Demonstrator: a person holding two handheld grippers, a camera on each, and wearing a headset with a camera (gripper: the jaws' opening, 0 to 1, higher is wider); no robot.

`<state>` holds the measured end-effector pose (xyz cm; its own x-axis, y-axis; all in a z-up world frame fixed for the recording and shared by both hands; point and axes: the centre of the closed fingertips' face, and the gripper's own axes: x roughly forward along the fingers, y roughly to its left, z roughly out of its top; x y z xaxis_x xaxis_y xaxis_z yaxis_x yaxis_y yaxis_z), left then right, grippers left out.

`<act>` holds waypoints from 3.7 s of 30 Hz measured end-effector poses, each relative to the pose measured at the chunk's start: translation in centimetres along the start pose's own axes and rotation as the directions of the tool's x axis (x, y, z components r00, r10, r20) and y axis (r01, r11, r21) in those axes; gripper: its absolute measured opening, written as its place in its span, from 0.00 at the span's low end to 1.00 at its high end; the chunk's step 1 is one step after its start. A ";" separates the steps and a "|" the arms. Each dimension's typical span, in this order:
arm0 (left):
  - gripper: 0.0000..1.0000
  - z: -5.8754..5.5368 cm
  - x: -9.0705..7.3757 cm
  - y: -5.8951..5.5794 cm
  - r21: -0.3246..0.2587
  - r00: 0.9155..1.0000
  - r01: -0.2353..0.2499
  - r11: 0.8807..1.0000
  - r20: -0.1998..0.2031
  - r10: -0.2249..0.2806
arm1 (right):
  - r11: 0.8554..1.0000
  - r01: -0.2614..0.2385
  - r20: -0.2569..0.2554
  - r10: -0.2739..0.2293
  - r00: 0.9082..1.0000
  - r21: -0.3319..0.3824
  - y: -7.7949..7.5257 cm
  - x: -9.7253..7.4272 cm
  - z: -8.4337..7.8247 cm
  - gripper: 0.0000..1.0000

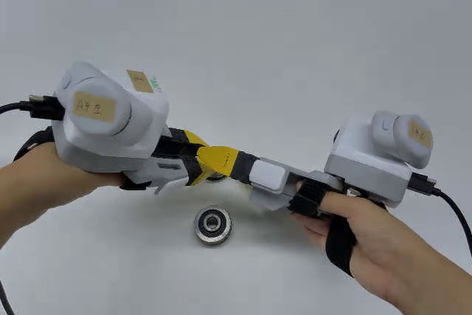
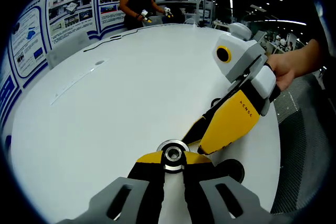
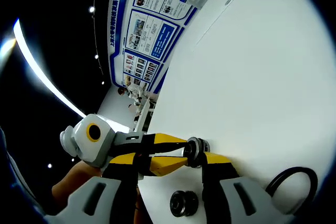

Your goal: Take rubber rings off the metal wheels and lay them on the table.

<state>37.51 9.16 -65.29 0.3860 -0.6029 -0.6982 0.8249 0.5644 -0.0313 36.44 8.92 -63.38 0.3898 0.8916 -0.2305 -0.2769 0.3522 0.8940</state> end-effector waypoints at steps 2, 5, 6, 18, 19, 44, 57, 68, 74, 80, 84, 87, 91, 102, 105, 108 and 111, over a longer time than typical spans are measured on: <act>0.12 0.0 0.0 0.0 -0.001 1.000 0.000 1.000 0.000 0.000 | 1.000 0.006 0.001 -0.006 1.000 -0.004 -0.1 -0.1 0.0 0.48; 0.12 0.0 0.0 0.0 -0.001 1.000 0.000 1.000 0.000 0.000 | 1.000 0.012 0.005 -0.012 1.000 -0.010 -0.3 -0.2 0.2 0.43; 0.12 0.0 0.0 0.0 -0.001 1.000 0.000 1.000 0.000 0.000 | 1.000 0.018 0.005 -0.018 1.000 -0.014 -0.4 -0.2 0.2 0.41; 0.12 0.0 0.0 0.0 -0.001 1.000 -0.001 1.000 0.001 0.001 | 0.989 0.143 0.006 -0.144 0.990 0.045 -3.5 0.0 0.6 0.03; 0.12 0.0 0.0 0.0 -0.001 1.000 -0.001 1.000 0.001 0.001 | 0.988 0.145 0.005 -0.145 0.989 0.044 -3.5 -0.1 0.6 0.03; 0.12 0.0 0.0 0.0 0.004 1.000 -0.002 1.000 -0.004 0.002 | 0.974 0.188 -0.013 -0.191 0.982 -0.126 -2.4 0.3 0.6 0.00; 0.12 0.0 0.0 0.1 0.002 1.000 -0.003 1.000 -0.002 0.003 | 0.953 0.194 -0.024 -0.205 0.978 -0.235 -2.0 0.5 0.6 0.00; 0.12 0.0 0.0 0.1 0.003 1.000 -0.005 1.000 0.001 0.005 | 0.956 0.184 -0.029 -0.195 0.980 -0.228 -1.9 0.4 0.6 0.01; 0.12 0.1 0.0 0.0 0.004 1.000 -0.005 1.000 0.004 0.005 | 0.962 0.178 -0.031 -0.188 0.982 -0.205 -1.8 0.2 0.6 0.01; 0.12 0.1 0.0 0.0 0.010 1.000 -0.005 1.000 0.005 0.005 | 0.965 0.171 -0.033 -0.181 0.983 -0.197 -1.6 0.2 0.5 0.01; 0.12 0.1 0.0 -0.1 0.013 1.000 -0.006 1.000 0.005 0.006 | 0.967 0.168 -0.035 -0.178 0.983 -0.194 -1.5 0.2 0.5 0.01; 0.12 0.1 0.0 -0.1 0.016 1.000 -0.005 1.000 0.005 0.005 | 0.968 0.162 -0.036 -0.172 0.984 -0.193 -1.4 0.2 0.5 0.01; 0.12 0.2 0.0 -0.1 0.016 1.000 -0.006 1.000 0.007 0.005 | 0.970 0.155 -0.035 -0.164 0.986 -0.189 -1.2 0.2 0.5 0.01; 0.12 0.1 0.0 -0.1 0.029 1.000 -0.005 1.000 0.011 0.004 | 0.979 0.129 -0.043 -0.137 0.990 -0.156 -0.7 0.2 0.3 0.01; 0.12 0.2 0.0 -0.1 0.031 1.000 -0.008 0.999 0.010 0.007 | 0.983 0.114 -0.042 -0.122 0.992 -0.147 -0.3 0.2 0.3 0.01; 0.13 0.2 0.0 -0.1 0.035 1.000 -0.011 0.999 0.008 0.011 | 0.983 0.121 -0.041 -0.128 0.991 -0.138 -0.5 0.2 0.4 0.01; 0.13 0.2 0.0 -0.1 0.039 1.000 -0.015 0.999 0.007 0.015 | 0.982 0.128 -0.039 -0.134 0.990 -0.137 -0.7 0.2 0.5 0.01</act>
<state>37.50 9.01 -65.18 0.4010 -0.5984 -0.6936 0.8343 0.5512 0.0068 37.10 8.71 -63.86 0.3885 0.8467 -0.3636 -0.3427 0.4990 0.7959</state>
